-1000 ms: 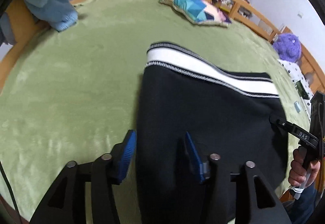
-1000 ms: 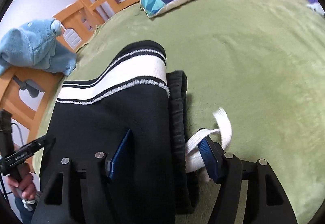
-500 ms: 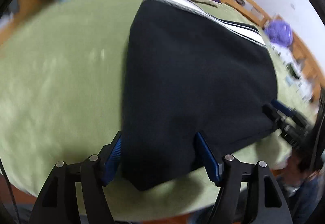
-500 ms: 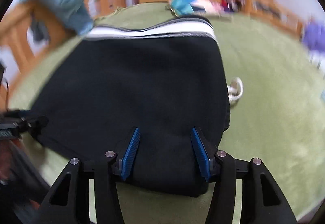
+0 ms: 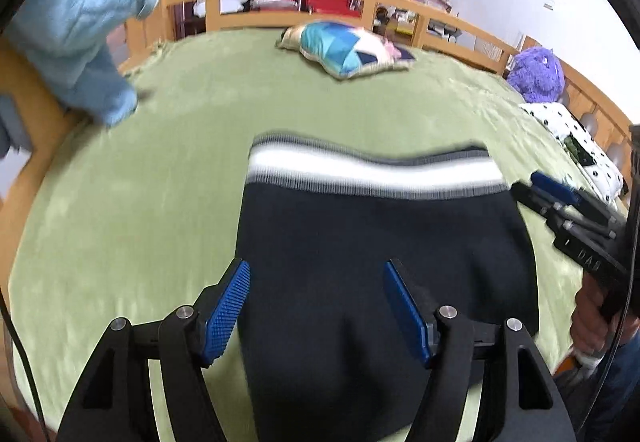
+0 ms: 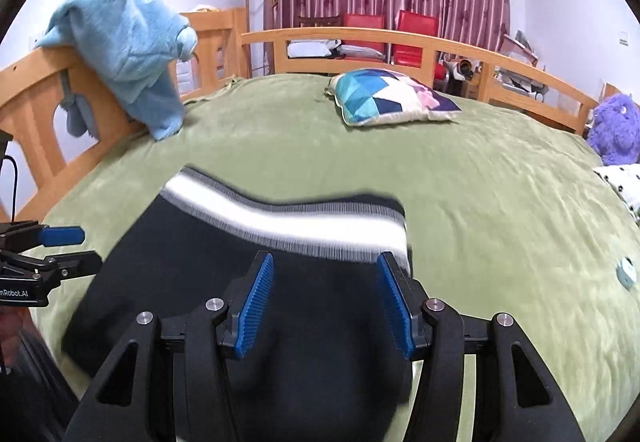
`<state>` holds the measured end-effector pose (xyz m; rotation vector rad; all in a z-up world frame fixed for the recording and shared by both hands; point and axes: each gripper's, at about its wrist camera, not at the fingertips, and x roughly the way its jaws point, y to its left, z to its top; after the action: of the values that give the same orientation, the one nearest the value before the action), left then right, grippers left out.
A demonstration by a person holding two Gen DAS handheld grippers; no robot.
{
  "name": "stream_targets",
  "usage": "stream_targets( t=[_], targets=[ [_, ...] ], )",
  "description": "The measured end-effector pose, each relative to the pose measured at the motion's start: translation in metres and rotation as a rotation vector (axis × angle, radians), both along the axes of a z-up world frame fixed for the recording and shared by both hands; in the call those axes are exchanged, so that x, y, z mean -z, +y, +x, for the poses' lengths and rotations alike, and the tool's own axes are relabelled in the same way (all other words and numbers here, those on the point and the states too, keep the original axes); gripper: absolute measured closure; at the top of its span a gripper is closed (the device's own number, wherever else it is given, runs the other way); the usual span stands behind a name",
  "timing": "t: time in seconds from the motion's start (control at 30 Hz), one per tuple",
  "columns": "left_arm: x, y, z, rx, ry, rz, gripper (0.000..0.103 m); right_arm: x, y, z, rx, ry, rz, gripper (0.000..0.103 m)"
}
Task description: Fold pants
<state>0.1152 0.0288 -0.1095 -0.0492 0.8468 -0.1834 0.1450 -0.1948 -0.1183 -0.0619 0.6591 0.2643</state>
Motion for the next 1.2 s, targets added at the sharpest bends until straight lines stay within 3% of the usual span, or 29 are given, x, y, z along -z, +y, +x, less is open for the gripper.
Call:
stream_targets(
  t=[0.07, 0.13, 0.23, 0.3, 0.63, 0.77, 0.87, 1.03, 1.2],
  targets=[
    [0.003, -0.004, 0.018, 0.009, -0.013, -0.038, 0.036, 0.004, 0.002, 0.023, -0.008, 0.007, 0.032, 0.049],
    [0.016, -0.006, 0.046, 0.008, 0.009, -0.073, 0.036, 0.027, 0.000, 0.044, -0.016, 0.049, 0.065, 0.047],
    [0.055, -0.007, 0.080, -0.046, 0.087, -0.042, 0.036, 0.067, 0.005, 0.077, 0.020, 0.120, -0.008, 0.047],
    [0.076, -0.007, 0.086, -0.061, 0.117, -0.010, 0.036, 0.069, 0.006, 0.082, 0.022, 0.105, -0.043, 0.047],
    [0.077, -0.007, 0.086, -0.072, 0.096, -0.041, 0.034, 0.072, 0.000, 0.100, 0.046, 0.121, 0.002, 0.050],
    [0.079, -0.012, 0.082, -0.078, 0.088, 0.000, 0.034, 0.073, -0.001, 0.096, 0.047, 0.121, -0.003, 0.050],
    [0.079, -0.010, 0.077, -0.096, 0.108, 0.019, 0.034, 0.072, 0.001, 0.095, 0.054, 0.123, -0.018, 0.050],
    [0.086, 0.005, 0.060, -0.132, 0.167, -0.021, 0.029, 0.070, 0.001, 0.083, 0.074, 0.133, -0.032, 0.050],
    [0.091, 0.008, 0.033, -0.133, 0.193, 0.023, 0.026, 0.070, -0.002, 0.065, 0.106, 0.158, -0.032, 0.048]
  ],
)
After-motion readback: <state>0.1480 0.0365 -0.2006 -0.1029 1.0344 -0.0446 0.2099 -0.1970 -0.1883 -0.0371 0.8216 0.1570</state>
